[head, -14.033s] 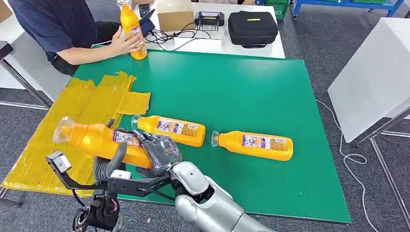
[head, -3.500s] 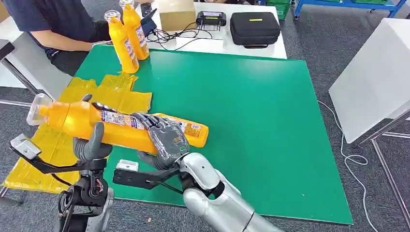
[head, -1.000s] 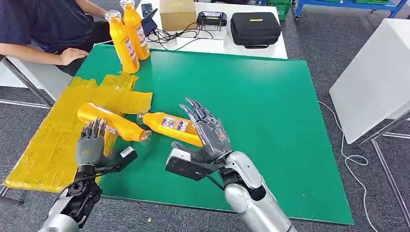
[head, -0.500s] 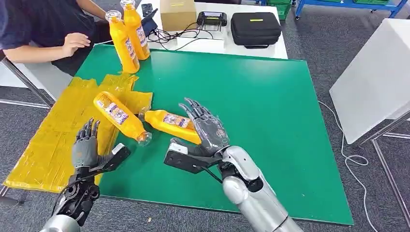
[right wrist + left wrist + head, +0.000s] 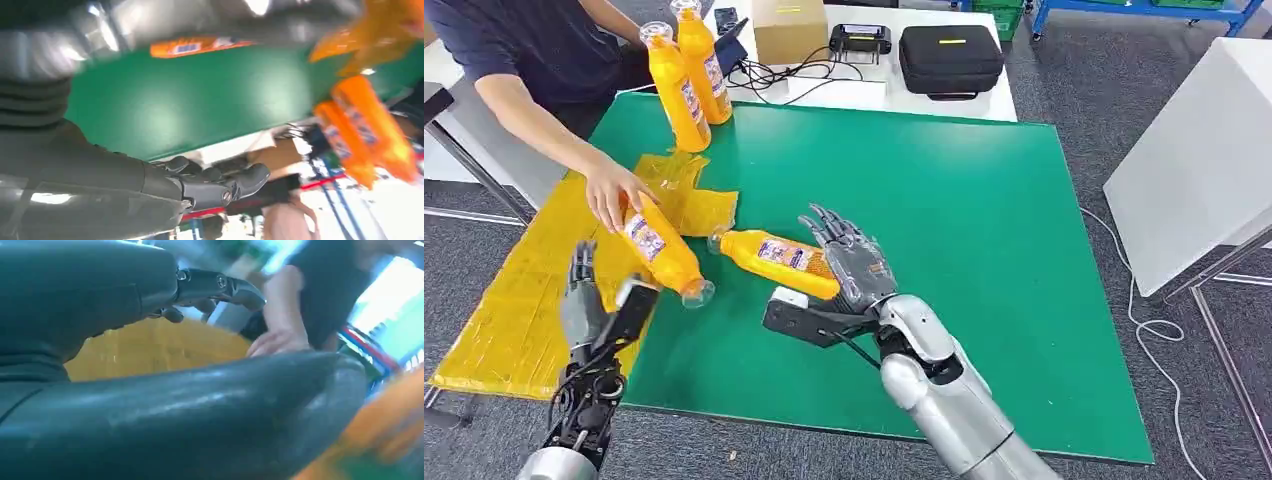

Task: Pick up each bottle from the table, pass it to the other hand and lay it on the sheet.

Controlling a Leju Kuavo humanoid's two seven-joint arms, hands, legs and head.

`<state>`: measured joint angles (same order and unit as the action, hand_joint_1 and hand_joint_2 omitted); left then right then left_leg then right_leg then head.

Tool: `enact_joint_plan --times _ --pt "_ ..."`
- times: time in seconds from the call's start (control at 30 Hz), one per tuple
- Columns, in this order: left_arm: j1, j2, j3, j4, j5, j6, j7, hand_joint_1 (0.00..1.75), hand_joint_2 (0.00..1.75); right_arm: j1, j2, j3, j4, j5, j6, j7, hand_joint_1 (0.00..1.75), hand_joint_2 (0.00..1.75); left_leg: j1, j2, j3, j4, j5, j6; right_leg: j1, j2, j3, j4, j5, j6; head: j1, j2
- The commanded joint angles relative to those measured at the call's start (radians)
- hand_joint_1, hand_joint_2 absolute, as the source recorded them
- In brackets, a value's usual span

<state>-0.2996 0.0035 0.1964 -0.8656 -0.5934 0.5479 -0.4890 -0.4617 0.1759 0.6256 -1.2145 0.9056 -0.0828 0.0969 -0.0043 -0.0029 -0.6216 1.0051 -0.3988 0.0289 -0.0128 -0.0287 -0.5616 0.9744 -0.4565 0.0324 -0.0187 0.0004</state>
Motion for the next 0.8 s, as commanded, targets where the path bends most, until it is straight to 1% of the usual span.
enact_joint_plan --times 0.03,0.07,0.1,0.13,0.17,0.23,0.27,0.3,0.33,0.37,0.47,0.57,0.7,0.77,0.8 --pt "0.105 -0.012 -0.2 -0.566 0.508 -0.208 -0.005 0.0 0.0 -0.208 0.065 -0.082 0.526 0.021 -0.072 0.034 0.0 1.75 0.002 -0.001 0.002 0.002 -0.002 -0.002 0.002 0.001 0.003 0.0 -0.002 -0.001 0.0 0.0" --pt "0.098 -0.018 -0.223 -0.575 0.523 -0.212 -0.015 0.0 0.0 -0.221 0.071 -0.092 0.549 0.019 -0.066 0.038 0.0 1.75 0.003 -0.002 0.003 0.002 -0.002 -0.002 0.002 0.0 0.004 0.0 -0.002 -0.002 0.0 0.0" --pt "0.088 -0.022 -0.253 -0.576 0.529 -0.205 -0.015 0.0 0.0 -0.237 0.081 -0.1 0.579 0.022 -0.069 0.036 0.0 1.75 0.002 -0.003 0.0 0.001 0.001 0.0 0.001 -0.004 0.002 0.0 -0.001 -0.001 0.0 0.0" --pt "0.083 -0.026 -0.277 -0.58 0.527 -0.207 -0.015 0.0 0.0 -0.25 0.091 -0.105 0.599 0.026 -0.067 0.05 0.0 0.0 0.002 -0.004 0.0 0.002 0.0 0.0 0.001 -0.004 0.002 0.0 -0.001 -0.001 0.0 0.0" --pt "0.082 -0.03 -0.292 -0.584 0.527 -0.202 -0.018 0.0 0.0 -0.259 0.101 -0.106 0.613 0.029 -0.063 0.053 0.0 0.0 0.001 -0.003 0.002 0.002 0.0 -0.001 0.001 -0.002 0.004 0.0 -0.002 -0.001 -0.001 0.0" --pt "0.081 -0.03 -0.317 -0.596 0.536 -0.196 -0.029 0.0 0.0 -0.284 0.121 -0.113 0.658 0.035 -0.053 0.067 0.0 0.0 0.001 -0.001 0.0 0.002 0.0 0.0 0.001 -0.001 0.001 0.001 -0.001 -0.001 0.0 0.0" --pt "0.08 -0.028 -0.323 -0.597 0.537 -0.195 -0.032 0.0 0.0 -0.289 0.123 -0.113 0.67 0.039 -0.055 0.073 0.0 0.0 0.001 -0.002 0.002 0.002 0.0 -0.001 0.001 -0.001 0.004 0.001 -0.002 -0.001 0.0 0.0" --pt "0.066 -0.029 -0.335 -0.59 0.56 -0.206 -0.034 0.0 0.0 -0.301 0.126 -0.127 0.704 0.037 -0.06 0.088 0.0 0.0 0.001 -0.001 0.001 0.001 0.0 0.0 0.001 -0.001 0.002 0.0 -0.001 -0.001 0.0 0.0" --pt "0.061 -0.028 -0.341 -0.586 0.563 -0.205 -0.034 0.0 0.0 -0.305 0.124 -0.13 0.713 0.037 -0.064 0.08 0.0 0.0 0.0 -0.001 0.0 0.001 0.001 0.0 0.0 -0.002 0.002 0.0 0.0 0.0 0.0 0.0" --pt "0.039 -0.031 -0.351 -0.571 0.565 -0.208 -0.033 0.0 0.0 -0.311 0.118 -0.145 0.731 0.031 -0.061 0.096 0.0 0.0 0.001 -0.002 0.002 0.001 0.0 -0.001 0.001 -0.002 0.004 0.0 -0.001 -0.001 0.0 0.0" --pt "0.01 -0.039 -0.36 -0.542 0.587 -0.214 -0.039 0.0 0.0 -0.334 0.12 -0.169 0.765 0.026 -0.065 0.087 0.0 0.0 0.0 -0.004 0.0 0.001 0.001 0.0 0.0 -0.005 0.002 0.0 -0.001 0.0 0.0 0.0" --pt "0.014 -0.038 -0.363 -0.545 0.593 -0.215 -0.046 0.0 0.0 -0.343 0.131 -0.176 0.772 0.028 -0.064 0.076 0.0 0.0 0.001 -0.003 0.002 0.001 0.0 0.0 0.001 -0.003 0.003 0.0 -0.001 -0.001 0.0 0.0" --pt "0.03 -0.039 -0.366 -0.554 0.602 -0.213 -0.053 0.0 0.0 -0.331 0.157 -0.178 0.759 0.035 -0.059 0.065 0.0 0.0 0.001 -0.001 0.001 0.001 0.001 0.0 0.001 -0.001 0.002 0.0 0.0 -0.001 0.0 0.0" --pt "0.035 -0.039 -0.368 -0.56 0.603 -0.213 -0.055 0.0 0.0 -0.331 0.161 -0.174 0.758 0.039 -0.054 0.064 0.0 0.0 0.001 -0.001 0.005 0.001 -0.001 -0.002 0.001 0.0 0.006 0.0 -0.003 -0.002 0.0 0.0" --pt "0.04 -0.038 -0.37 -0.564 0.603 -0.212 -0.057 0.0 0.0 -0.331 0.165 -0.17 0.757 0.042 -0.05 0.064 0.0 0.0 0.001 -0.001 0.001 0.001 0.0 0.0 0.001 -0.001 0.002 0.0 -0.001 -0.001 0.0 0.0"
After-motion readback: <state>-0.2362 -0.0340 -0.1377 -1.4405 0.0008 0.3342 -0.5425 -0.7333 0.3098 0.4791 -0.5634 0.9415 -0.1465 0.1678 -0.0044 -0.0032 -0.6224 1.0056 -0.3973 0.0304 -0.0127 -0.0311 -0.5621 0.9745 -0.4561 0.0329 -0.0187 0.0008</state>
